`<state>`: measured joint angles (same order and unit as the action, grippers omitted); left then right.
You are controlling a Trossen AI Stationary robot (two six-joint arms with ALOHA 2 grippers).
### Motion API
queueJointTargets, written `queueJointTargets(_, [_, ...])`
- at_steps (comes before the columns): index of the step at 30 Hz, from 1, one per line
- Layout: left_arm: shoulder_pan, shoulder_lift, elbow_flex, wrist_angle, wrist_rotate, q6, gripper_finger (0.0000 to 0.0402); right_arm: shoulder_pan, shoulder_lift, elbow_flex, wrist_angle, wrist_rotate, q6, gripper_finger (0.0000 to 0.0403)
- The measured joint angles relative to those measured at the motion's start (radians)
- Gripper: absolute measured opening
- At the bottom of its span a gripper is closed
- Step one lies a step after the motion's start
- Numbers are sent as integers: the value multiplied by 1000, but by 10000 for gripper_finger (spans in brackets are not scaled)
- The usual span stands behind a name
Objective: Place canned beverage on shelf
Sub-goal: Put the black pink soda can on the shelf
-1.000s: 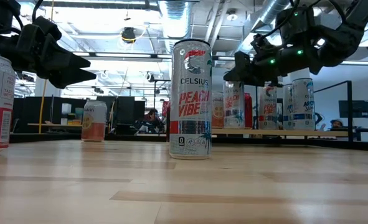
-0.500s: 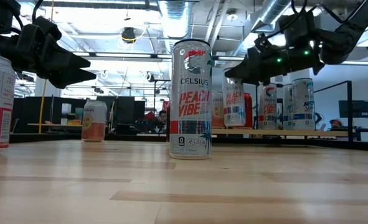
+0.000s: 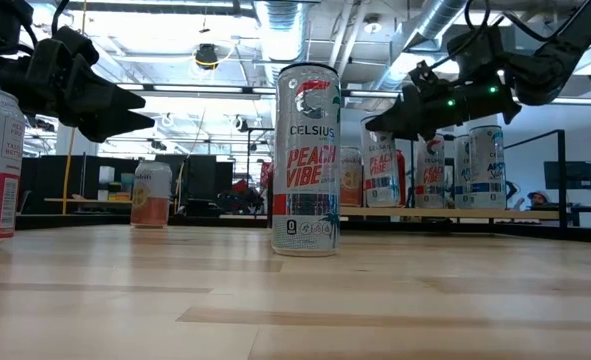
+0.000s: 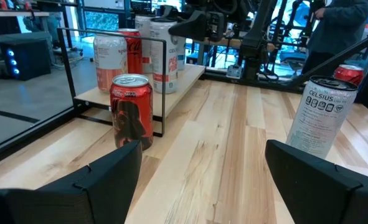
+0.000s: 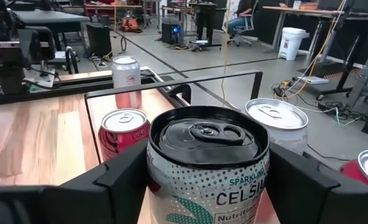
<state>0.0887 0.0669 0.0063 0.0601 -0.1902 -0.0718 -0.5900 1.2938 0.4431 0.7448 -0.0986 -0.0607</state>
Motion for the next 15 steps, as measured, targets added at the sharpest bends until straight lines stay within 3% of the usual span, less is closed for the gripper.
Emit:
queueJointTargets(7, [0,0,0,0,0,0,327,0,2,0,-8,-10,2,341])
queueJointTargets(15, [0,0,0,0,0,0,327,0,-11,-1,-8,-9,7,342])
